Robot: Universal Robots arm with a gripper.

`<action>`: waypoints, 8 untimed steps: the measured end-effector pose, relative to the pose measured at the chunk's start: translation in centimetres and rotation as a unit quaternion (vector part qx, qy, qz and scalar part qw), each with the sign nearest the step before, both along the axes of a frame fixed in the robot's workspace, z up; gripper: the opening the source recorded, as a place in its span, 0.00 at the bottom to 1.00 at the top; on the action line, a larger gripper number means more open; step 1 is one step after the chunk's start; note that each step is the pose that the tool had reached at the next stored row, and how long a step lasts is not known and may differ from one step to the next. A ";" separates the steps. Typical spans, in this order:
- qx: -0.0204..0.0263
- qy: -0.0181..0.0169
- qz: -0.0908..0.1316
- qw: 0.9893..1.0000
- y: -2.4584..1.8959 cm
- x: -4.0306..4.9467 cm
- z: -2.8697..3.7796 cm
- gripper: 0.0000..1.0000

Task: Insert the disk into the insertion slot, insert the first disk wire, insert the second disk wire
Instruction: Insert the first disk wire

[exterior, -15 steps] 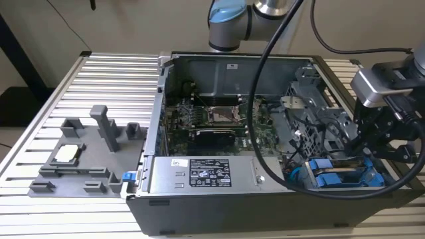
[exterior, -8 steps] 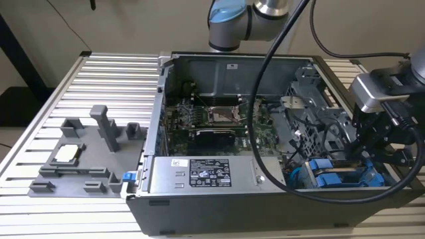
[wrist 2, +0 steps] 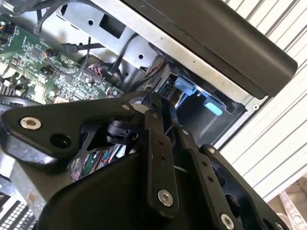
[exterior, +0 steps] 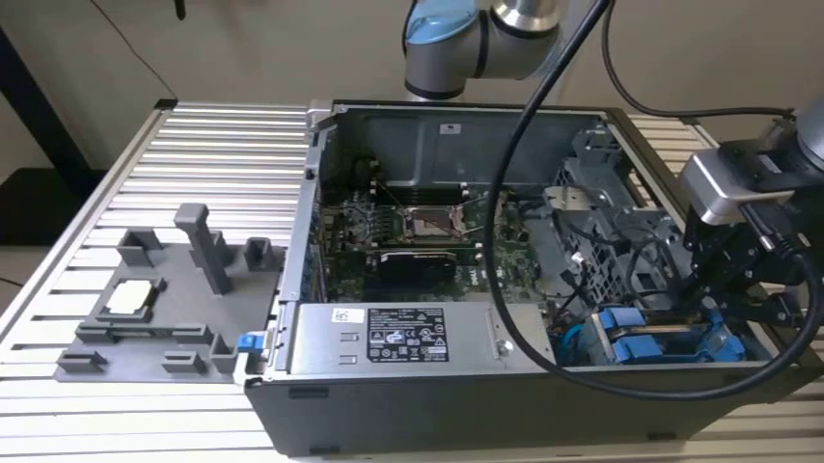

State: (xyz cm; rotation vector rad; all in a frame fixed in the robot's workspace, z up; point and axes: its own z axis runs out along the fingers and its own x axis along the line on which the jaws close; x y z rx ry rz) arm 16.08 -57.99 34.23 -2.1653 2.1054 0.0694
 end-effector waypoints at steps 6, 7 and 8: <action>0.000 0.000 0.000 1.000 -0.04 0.11 -0.12 0.19; 0.000 0.000 0.000 1.000 -0.05 0.11 -0.13 0.19; 0.000 0.000 0.000 1.000 -0.06 0.11 -0.13 0.19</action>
